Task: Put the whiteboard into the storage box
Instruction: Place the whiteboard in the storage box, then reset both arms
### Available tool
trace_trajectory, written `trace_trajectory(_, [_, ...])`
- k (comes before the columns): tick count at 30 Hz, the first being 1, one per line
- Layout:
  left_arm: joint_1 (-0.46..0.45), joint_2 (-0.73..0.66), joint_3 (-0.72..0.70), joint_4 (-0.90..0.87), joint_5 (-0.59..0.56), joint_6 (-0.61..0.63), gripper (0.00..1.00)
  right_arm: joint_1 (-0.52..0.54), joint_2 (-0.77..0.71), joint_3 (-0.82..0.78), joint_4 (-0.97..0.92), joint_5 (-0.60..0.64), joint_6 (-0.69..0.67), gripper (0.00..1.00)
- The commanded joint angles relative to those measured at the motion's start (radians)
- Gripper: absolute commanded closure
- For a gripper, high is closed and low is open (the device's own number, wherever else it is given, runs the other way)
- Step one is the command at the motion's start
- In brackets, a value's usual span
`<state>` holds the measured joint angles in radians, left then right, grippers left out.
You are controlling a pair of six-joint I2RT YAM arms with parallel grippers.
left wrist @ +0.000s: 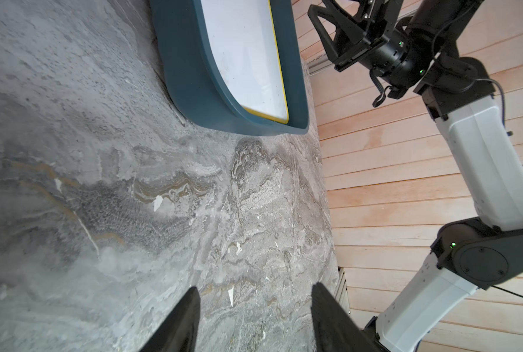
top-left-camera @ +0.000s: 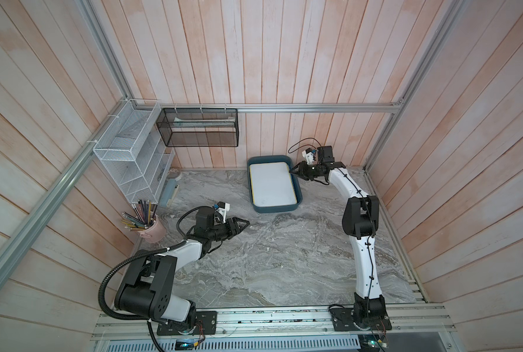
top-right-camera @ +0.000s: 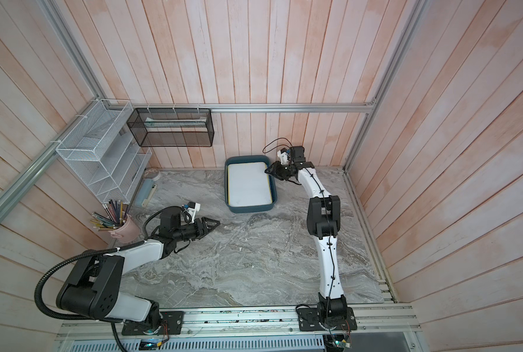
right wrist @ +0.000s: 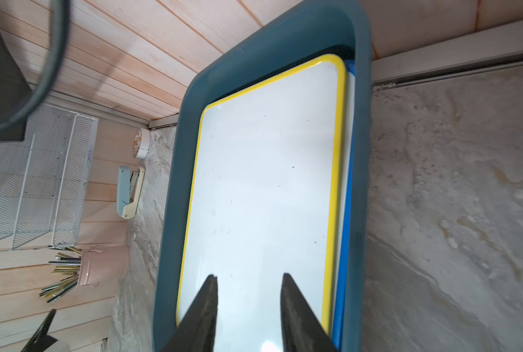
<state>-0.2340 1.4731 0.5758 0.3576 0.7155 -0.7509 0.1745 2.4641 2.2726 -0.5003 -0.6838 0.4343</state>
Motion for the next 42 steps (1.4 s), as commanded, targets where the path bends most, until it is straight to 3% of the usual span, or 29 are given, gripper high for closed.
trace_trajectory(1, [0.005,-0.006,0.012,0.052,-0.056,-0.010,0.40,0.005,-0.106,-0.051,-0.030,0.053,-0.071,0.64])
trace_trajectory(12, [0.044,0.015,0.029,0.157,-0.187,-0.004,0.40,0.037,-0.417,-0.477,0.126,0.175,-0.181,0.63])
trace_trajectory(20, [0.109,-0.096,-0.034,0.163,-0.403,0.071,0.39,0.020,-0.768,-0.980,0.392,0.276,-0.238,0.65])
trace_trajectory(25, [0.140,-0.152,-0.051,0.146,-0.542,0.136,0.31,-0.031,-0.981,-1.267,0.594,0.345,-0.230,0.63])
trace_trajectory(32, [0.150,-0.235,-0.110,0.166,-0.769,0.246,0.23,-0.124,-1.237,-1.638,0.885,0.563,-0.210,0.44])
trace_trajectory(35, [0.152,-0.261,-0.133,0.165,-0.846,0.301,0.17,-0.164,-1.302,-1.763,0.986,0.692,-0.144,0.30])
trace_trajectory(42, [0.157,-0.269,-0.157,0.156,-0.910,0.394,0.17,-0.219,-1.307,-1.912,1.137,0.899,-0.127,0.25])
